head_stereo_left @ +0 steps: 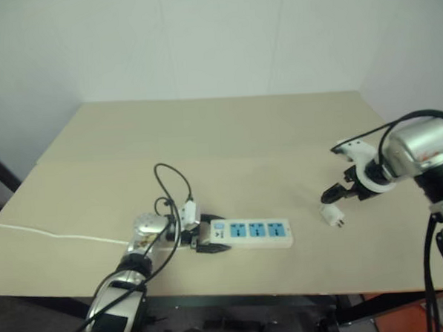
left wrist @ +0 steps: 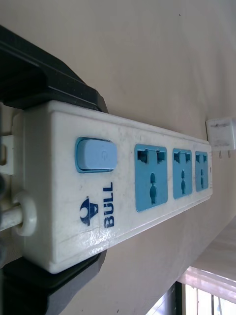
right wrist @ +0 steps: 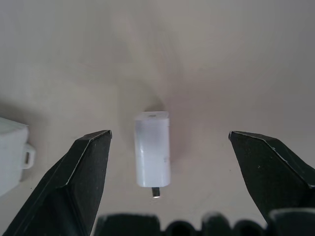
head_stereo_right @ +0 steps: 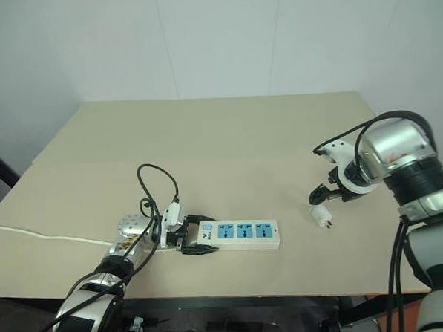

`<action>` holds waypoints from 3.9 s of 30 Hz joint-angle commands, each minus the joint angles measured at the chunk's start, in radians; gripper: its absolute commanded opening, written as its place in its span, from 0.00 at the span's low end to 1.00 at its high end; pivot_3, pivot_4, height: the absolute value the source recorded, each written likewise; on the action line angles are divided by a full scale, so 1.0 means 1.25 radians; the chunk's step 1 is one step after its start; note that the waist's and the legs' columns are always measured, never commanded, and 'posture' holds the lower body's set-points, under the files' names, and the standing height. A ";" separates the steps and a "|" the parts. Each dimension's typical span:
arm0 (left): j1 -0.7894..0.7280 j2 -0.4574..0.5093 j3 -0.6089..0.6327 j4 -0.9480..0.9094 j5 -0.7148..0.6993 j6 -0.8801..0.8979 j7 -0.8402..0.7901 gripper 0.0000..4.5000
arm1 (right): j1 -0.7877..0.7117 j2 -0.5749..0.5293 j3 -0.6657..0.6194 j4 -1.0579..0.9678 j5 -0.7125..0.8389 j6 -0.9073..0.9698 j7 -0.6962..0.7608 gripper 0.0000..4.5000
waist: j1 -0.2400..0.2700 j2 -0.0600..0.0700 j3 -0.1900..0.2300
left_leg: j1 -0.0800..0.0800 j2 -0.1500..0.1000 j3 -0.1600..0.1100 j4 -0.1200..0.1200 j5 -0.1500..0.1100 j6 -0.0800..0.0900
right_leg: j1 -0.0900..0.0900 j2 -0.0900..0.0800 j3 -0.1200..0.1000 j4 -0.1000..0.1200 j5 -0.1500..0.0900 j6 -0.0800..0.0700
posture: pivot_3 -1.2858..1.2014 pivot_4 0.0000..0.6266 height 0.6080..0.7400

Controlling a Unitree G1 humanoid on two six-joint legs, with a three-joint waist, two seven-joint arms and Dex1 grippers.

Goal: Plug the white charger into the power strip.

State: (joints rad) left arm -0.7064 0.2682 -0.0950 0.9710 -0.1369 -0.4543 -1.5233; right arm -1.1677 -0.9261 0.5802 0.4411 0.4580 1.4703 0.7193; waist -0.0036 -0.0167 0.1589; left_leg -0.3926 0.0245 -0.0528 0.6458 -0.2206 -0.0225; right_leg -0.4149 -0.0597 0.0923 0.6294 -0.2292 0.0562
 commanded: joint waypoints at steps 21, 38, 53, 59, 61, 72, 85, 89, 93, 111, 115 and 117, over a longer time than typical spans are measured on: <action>0.062 0.000 -0.033 -0.071 0.015 0.046 0.014 0.74 | -0.047 0.171 0.165 0.245 -0.295 -0.190 0.290 0.91 | -0.009 0.002 -0.001 | -0.005 -0.001 -0.001 0.003 0.000 0.000 | -0.005 0.000 -0.001 0.003 0.000 0.000 | 0.52 0.24 1.00; 0.054 0.017 -0.038 -0.062 0.024 0.049 0.017 0.74 | -0.005 0.143 0.033 0.041 -0.319 -0.145 0.313 0.25 | -0.011 0.003 -0.002 | -0.005 -0.001 -0.002 0.003 0.000 0.000 | -0.005 0.000 -0.001 0.003 0.000 0.000 | 0.52 0.24 1.00; 0.007 0.013 -0.044 -0.006 0.033 0.033 0.026 0.74 | 0.329 0.218 -0.539 -0.481 -0.016 -0.353 0.212 0.25 | -0.009 0.003 -0.002 | -0.004 -0.001 -0.004 0.004 0.000 0.000 | -0.002 0.000 -0.002 0.002 0.001 0.001 | 0.52 0.24 1.00; -0.003 0.022 -0.043 -0.001 0.030 0.035 0.022 0.74 | 0.464 0.394 -0.571 -0.607 0.021 -0.513 0.101 0.25 | -0.008 0.002 -0.002 | -0.004 -0.001 -0.004 0.004 0.000 0.000 | -0.002 0.000 -0.003 0.002 0.001 0.001 | 0.52 0.24 1.00; -0.005 0.025 -0.044 -0.001 0.031 0.035 0.019 0.74 | 0.486 0.425 -0.539 -0.608 0.004 -0.575 0.096 0.25 | -0.009 0.002 -0.002 | -0.005 -0.001 -0.004 0.004 0.000 0.000 | -0.002 0.000 -0.002 0.003 0.001 0.001 | 0.52 0.24 1.00; -0.004 0.023 -0.054 -0.007 0.032 0.036 0.014 0.74 | 0.538 0.507 -0.428 -0.388 -0.021 -0.897 0.259 0.25 | -0.010 0.002 -0.002 | -0.004 -0.001 -0.004 0.004 0.000 0.000 | -0.001 0.000 -0.003 0.002 0.001 0.001 | 0.52 0.24 1.00; 0.005 0.031 -0.057 -0.017 0.030 0.037 0.006 0.74 | 0.551 0.524 -0.368 -0.284 -0.054 -1.004 0.287 0.25 | -0.010 0.002 -0.002 | -0.003 -0.001 -0.004 0.004 0.000 0.000 | -0.001 0.000 -0.002 0.002 0.001 0.001 | 0.52 0.24 1.00; 0.009 0.033 -0.058 -0.021 0.030 0.037 0.006 0.74 | 0.556 0.509 -0.349 -0.277 -0.077 -1.014 0.293 0.25 | -0.011 0.002 -0.002 | -0.003 -0.001 -0.004 0.004 0.000 0.000 | -0.001 0.000 -0.002 0.002 0.001 0.001 | 0.52 0.24 1.00; 0.013 0.036 -0.058 -0.027 0.029 0.039 0.006 0.74 | 0.555 0.505 -0.352 -0.266 -0.072 -1.021 0.298 0.25 | -0.012 0.002 -0.002 | -0.003 -0.001 -0.004 0.004 0.000 0.000 | -0.001 0.000 -0.002 0.002 0.001 0.001 | 0.52 0.24 1.00; 0.017 0.040 -0.060 -0.044 0.025 0.049 0.009 0.74 | 0.532 0.485 -0.357 -0.176 -0.091 -1.083 0.312 0.25 | -0.013 0.002 -0.002 | -0.003 -0.001 -0.004 0.004 0.000 0.000 | -0.001 0.000 -0.002 0.002 0.001 0.001 | 0.52 0.24 1.00; 0.017 0.041 -0.060 -0.046 0.026 0.050 0.011 0.74 | 0.523 0.487 -0.358 -0.154 -0.096 -1.095 0.311 0.25 | -0.013 0.002 -0.002 | -0.003 -0.001 -0.004 0.004 0.000 0.000 | -0.001 0.000 -0.002 0.002 0.001 0.001 | 0.52 0.24 1.00; 0.015 0.043 -0.059 -0.046 0.026 0.050 0.012 0.74 | 0.517 0.489 -0.356 -0.139 -0.100 -1.103 0.312 0.25 | -0.014 0.002 -0.002 | -0.003 -0.001 -0.004 0.004 0.000 0.000 | -0.001 0.000 -0.002 0.002 0.001 0.001 | 0.52 0.24 1.00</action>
State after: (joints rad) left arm -0.7043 0.3111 -0.1411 0.9181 -0.1387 -0.3985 -1.5009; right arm -0.5099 -0.3059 0.1440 0.2489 0.3540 0.1097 1.1127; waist -0.0208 -0.0138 0.1569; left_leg -0.3960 0.0231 -0.0581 0.6503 -0.2203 -0.0221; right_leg -0.4160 -0.0593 0.0894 0.6322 -0.2278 0.0572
